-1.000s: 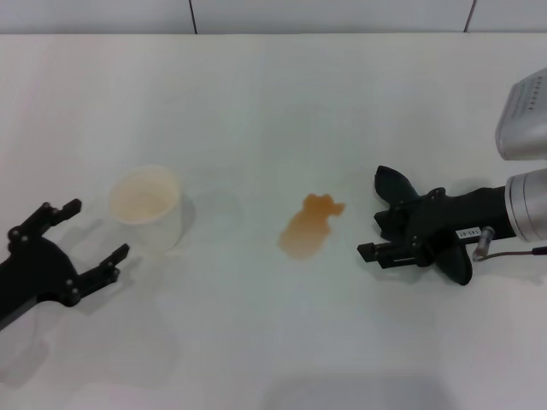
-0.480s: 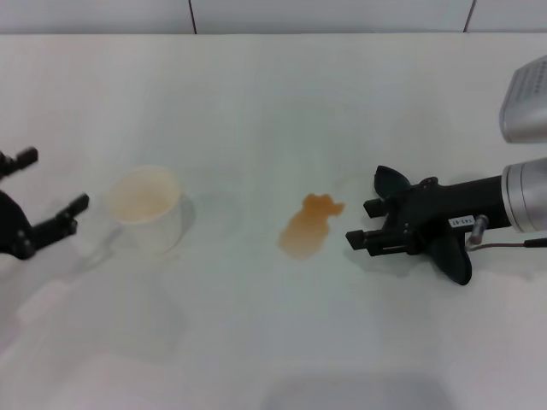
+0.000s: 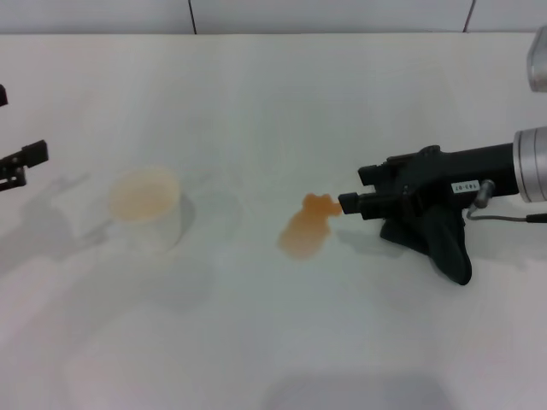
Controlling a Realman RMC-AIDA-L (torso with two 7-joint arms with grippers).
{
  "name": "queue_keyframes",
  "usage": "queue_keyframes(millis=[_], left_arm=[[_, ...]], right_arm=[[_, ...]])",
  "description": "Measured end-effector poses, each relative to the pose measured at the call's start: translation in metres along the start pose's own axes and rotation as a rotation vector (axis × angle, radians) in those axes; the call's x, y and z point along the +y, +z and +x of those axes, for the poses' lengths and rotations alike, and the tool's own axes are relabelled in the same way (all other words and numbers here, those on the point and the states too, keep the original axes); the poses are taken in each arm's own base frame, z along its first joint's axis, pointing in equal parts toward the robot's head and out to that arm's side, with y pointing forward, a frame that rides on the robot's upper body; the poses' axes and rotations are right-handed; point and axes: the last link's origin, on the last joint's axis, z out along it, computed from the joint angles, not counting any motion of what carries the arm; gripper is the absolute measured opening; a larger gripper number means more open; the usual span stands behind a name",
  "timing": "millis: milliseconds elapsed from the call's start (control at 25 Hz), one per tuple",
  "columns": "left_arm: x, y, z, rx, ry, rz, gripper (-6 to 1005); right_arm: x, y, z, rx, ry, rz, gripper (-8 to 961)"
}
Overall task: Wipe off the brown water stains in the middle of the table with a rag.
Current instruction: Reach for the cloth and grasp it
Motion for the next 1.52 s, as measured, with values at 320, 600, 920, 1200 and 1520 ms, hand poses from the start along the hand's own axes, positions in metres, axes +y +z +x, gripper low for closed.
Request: queue_keyframes(millis=[320,600,920,1200,1520], left_arm=[[-0.007,0.005,0.017,-0.162,0.003,-0.179,865],[-0.005,0.002,0.018,-0.238,-0.017,-0.269,865],[-0.011,0.003,0.037,-0.253,-0.024,-0.304,865],[-0.015,0.005,0.043,-0.263,-0.031,-0.316,865],[-0.016,0.008,0.049,-0.264,-0.009,-0.314,865]], right_arm=[[0.006,0.000,-0.007,-0.012,-0.020,-0.015,604],[0.008,-0.001,-0.014,-0.020,-0.030,-0.018,603],[0.008,-0.007,-0.017,0.012,-0.021,0.007,600],[0.000,-0.010,-0.009,0.102,0.047,0.069,592],[-0.008,-0.011,-0.006,0.207,0.087,0.132,584]])
